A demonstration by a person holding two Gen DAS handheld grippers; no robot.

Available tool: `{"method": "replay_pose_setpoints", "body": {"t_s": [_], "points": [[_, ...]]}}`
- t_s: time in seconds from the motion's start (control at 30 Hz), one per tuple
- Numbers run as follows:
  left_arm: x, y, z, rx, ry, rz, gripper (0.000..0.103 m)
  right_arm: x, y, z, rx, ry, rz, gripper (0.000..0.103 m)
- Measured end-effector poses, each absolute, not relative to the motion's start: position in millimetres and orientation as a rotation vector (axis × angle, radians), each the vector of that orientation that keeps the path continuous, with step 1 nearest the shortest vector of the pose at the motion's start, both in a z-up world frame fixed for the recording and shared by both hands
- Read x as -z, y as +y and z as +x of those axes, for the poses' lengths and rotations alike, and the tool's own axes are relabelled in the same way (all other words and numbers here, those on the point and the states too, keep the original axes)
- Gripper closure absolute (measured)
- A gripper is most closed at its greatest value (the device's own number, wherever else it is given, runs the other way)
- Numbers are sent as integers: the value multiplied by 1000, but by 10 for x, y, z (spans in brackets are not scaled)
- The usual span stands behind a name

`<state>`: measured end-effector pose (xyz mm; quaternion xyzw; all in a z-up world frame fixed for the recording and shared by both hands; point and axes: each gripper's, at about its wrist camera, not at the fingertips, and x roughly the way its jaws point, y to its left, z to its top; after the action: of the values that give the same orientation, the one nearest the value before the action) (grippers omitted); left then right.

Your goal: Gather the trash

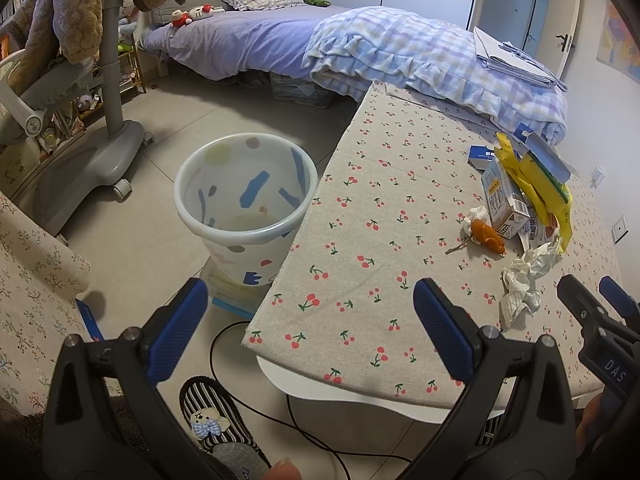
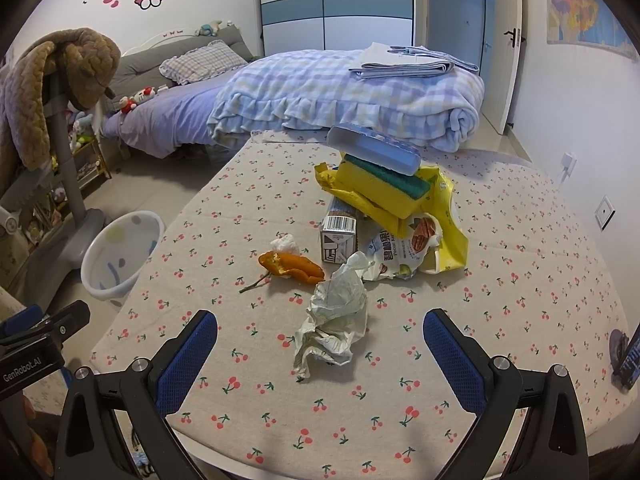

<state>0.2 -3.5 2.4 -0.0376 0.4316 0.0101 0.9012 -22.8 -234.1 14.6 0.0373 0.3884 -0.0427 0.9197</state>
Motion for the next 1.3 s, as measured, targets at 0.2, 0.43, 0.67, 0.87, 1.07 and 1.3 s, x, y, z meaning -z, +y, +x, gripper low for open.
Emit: {"method": "replay_pose_setpoints", "body": {"t_s": [0.2,0.43,0.67,0.87,1.07,1.3], "points": [[-27,-48,12,-22,893,-78,1,-153,-2353,-223,86,800,79,0],[-26,-43,10,-21,892,-78,1,-151,-2345,-222,86,801,81,0],[-27,-43,9,-20,892,-80,1,-143,-2329,-229,85,800,84,0],[-55,-85,22,-17,887,-79,1,-154,-2339,-228,83,803,90,0],[-60,-112,35,-19,888,-75,1,-159,-2346,-228,82,801,94,0],[-45,-102,31,-19,885,-74,1,-160,-2336,-232,81,800,98,0]]}}
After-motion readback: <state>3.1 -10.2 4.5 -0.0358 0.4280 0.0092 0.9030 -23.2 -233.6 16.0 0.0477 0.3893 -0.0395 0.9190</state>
